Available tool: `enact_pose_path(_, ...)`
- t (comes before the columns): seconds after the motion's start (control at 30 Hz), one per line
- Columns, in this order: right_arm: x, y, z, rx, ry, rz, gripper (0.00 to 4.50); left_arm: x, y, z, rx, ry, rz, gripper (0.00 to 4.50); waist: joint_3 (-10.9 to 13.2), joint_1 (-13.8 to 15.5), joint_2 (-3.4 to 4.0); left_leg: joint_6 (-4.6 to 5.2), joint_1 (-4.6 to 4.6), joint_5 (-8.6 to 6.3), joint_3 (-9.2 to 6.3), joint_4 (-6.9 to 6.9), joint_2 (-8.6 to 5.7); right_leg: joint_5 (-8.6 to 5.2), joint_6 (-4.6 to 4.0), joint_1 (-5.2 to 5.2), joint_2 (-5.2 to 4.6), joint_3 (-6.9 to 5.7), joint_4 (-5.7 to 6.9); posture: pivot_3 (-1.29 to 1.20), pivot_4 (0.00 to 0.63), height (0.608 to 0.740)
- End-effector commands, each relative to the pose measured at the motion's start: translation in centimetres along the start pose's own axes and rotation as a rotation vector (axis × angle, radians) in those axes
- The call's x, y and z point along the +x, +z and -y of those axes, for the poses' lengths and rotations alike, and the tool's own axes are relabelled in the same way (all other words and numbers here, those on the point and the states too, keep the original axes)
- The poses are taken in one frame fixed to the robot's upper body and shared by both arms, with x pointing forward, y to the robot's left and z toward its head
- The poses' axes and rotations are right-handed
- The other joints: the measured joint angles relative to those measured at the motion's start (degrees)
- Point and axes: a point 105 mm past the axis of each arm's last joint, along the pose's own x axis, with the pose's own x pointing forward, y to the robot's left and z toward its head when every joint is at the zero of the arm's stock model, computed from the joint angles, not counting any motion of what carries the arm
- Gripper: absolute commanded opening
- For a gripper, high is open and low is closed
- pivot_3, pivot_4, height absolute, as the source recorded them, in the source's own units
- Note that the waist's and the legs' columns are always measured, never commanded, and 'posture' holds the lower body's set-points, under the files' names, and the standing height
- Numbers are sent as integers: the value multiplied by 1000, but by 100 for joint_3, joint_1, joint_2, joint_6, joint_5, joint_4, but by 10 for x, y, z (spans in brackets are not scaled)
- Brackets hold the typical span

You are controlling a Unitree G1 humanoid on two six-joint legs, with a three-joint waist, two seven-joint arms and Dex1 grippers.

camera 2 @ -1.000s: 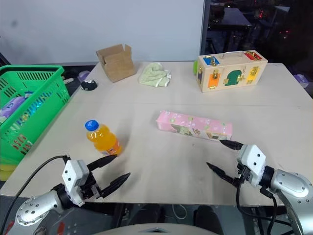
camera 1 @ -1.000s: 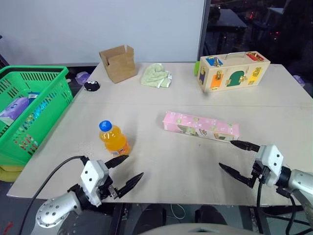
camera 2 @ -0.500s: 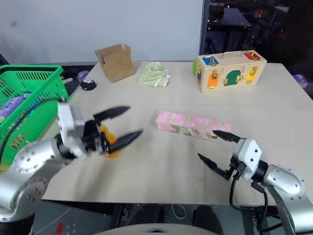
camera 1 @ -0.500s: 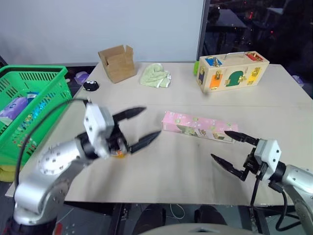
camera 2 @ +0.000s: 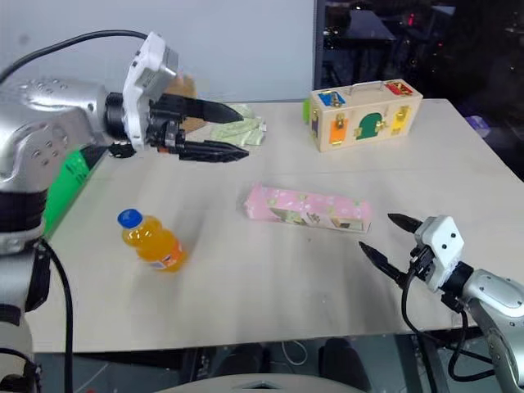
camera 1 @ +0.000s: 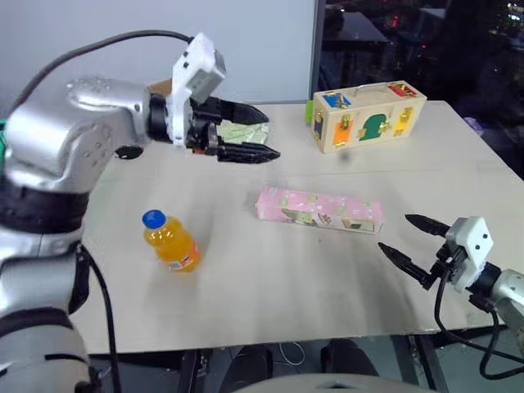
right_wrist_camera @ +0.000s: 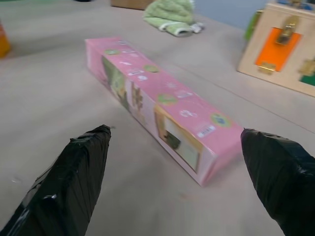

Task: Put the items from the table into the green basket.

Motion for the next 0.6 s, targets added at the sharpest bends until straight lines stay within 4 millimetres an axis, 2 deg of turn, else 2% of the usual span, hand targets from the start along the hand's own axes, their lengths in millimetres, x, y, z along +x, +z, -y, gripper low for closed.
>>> enact_pose_path(0.03,-3,17,-1,-57,-24,56,4500,16,-37,-27,26,-8,-161,4165,2,-99,-3,0,-2,0,0,0,0,0,0,-2,0,3,-1,-246,0,740)
enact_pose_path(0.13,-3,19,-8,-58,-33,65,4500,42,-49,-44,52,1,-234,4165,6,-207,-11,1,-35,0,-6,8,-1,3,6,-26,2,4,0,-301,0,740)
enact_pose_path(0.23,-2,20,-11,-52,-56,76,4500,65,-60,-51,71,5,-311,4165,10,-367,-16,24,-91,-15,-19,51,-2,14,26,-49,7,-4,-3,-316,0,740)
enact_pose_path(0.3,-1,21,-15,-48,-63,80,4500,77,-64,-48,80,-21,-351,4165,9,-507,-17,36,-94,-23,-15,54,-7,13,30,-47,1,3,-8,-341,0,740)
enact_pose_path(0.43,0,18,-22,-44,-79,81,4500,93,-86,-38,95,-92,-495,4165,9,-799,-14,51,-90,-40,-16,54,-14,-1,53,-47,-11,7,-2,-379,0,740)
enact_pose_path(0.6,0,18,-27,-40,-88,83,4500,99,-92,-27,62,-174,-529,4165,10,-1209,-14,51,-90,-41,-25,54,-15,-5,60,-46,-16,-1,10,-412,0,740)
